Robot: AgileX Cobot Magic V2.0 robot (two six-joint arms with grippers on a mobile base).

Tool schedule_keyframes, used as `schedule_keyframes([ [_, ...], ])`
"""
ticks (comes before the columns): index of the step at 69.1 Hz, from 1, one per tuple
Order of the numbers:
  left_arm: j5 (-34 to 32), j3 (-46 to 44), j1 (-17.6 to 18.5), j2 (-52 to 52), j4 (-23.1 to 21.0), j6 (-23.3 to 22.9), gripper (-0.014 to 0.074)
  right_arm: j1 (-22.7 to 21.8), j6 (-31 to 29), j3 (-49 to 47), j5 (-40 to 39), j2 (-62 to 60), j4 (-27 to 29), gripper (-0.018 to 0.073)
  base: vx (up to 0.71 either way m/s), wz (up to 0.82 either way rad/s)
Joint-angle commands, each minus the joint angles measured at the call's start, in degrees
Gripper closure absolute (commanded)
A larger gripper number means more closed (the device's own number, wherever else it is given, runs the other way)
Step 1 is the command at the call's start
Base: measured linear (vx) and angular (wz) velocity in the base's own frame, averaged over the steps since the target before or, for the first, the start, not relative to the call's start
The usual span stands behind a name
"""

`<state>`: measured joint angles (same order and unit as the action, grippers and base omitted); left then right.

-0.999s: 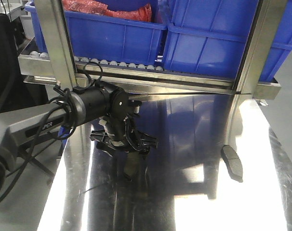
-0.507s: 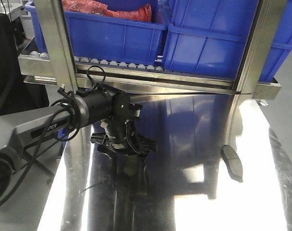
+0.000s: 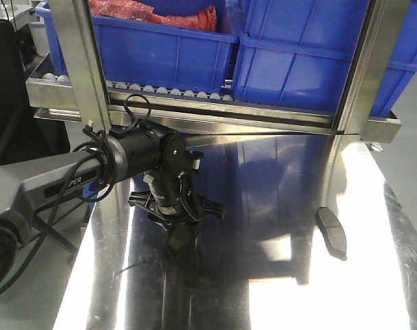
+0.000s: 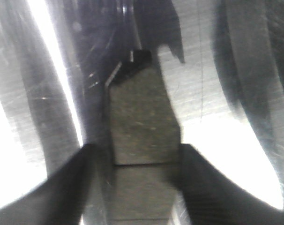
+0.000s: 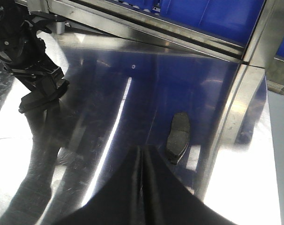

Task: Move and align brake pads A on conveyor
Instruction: 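Close the left gripper on the brake pad and lift it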

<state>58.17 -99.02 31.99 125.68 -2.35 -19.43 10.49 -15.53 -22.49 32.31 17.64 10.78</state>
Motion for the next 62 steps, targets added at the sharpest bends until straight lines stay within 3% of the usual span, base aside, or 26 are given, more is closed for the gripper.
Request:
schedule_keyframes([
  [1,0.09,-1.71,0.25,-3.25,-0.14,0.29,0.0368,-0.16,-0.37,-1.49,-3.91,0.52,0.05,0.0567,0.0,0.0],
  [15,0.15,-1.71,0.27,-3.36,-0.02,2.05,0.0467,-0.16,-0.37,-1.49,-3.91,0.52,0.05,0.0567,0.0,0.0],
  [24,-1.68,-1.71,0.48,-4.18,0.38,2.69,0.0468,-0.16,-0.37,-1.49,-3.91,0.52,0.05,0.0567,0.0,0.0],
  [39,-3.2,-1.71,1.47,-7.68,5.43,2.69,0.0467,-0.16,-0.37,-1.49,-3.91,0.52,0.05,0.0567,0.0,0.0],
  [62,-6.68,0.12,1.93,-16.47,7.55,2.82,0.0467,-0.16,-0.37,-1.49,-3.91,0.52,0.05,0.0567,0.0,0.0],
])
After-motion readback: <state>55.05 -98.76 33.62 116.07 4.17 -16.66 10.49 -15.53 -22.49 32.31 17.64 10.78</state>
